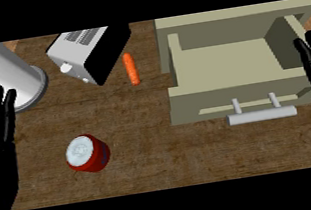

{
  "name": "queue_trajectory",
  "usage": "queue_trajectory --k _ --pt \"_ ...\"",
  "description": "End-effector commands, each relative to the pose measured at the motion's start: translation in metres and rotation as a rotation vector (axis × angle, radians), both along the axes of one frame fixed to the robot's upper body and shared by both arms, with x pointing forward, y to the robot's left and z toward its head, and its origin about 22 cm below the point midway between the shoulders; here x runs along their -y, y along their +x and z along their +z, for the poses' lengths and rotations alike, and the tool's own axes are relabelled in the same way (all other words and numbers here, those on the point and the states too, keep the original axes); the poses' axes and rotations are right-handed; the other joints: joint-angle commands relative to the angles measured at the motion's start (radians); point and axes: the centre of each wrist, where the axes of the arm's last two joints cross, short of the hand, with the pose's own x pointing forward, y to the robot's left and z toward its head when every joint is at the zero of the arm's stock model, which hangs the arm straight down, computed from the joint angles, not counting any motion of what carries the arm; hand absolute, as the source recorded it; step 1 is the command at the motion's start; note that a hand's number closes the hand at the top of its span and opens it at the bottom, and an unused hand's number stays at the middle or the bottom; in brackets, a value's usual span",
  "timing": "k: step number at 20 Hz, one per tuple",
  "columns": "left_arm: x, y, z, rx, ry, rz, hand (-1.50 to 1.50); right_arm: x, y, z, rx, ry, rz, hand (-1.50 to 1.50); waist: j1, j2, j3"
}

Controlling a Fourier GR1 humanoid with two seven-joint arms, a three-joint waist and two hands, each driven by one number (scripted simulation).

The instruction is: Pick up the can, place it into the drawer and close the drawer

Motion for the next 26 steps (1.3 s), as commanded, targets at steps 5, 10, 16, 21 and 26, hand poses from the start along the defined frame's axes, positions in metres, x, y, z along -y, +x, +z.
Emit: queue_trajectory --k 5,10,16,21,26 --pt "0.003 -0.047 0.005 -0.027 0.001 0.161 -1.5 0.022 -0.009 -0.011 -0.061 0.045 -0.043 -1.5 0.016 0.02 0.002" --pt "-0.007 -0.074 -0.027 -0.401 -0.143 0.397 -1.5 0.025 -0.012 -0.026 -0.337 0.108 -0.221 -1.5 0.031 0.017 0.001" --pt "0.001 -0.089 0.002 -0.401 -0.145 0.431 -1.5 0.016 -0.017 -0.029 -0.352 0.099 -0.215 -1.5 0.015 0.02 0.001" --pt "0.018 -0.072 -0.002 -0.394 -0.145 0.412 -1.5 0.013 -0.031 -0.015 -0.364 0.128 -0.213 -1.5 0.01 0.021 0.001" --pt "0.017 -0.057 -0.013 -0.451 -0.139 0.405 -1.5 0.044 -0.023 -0.02 -0.347 0.101 -0.218 -1.5 0.009 0.021 0.001"
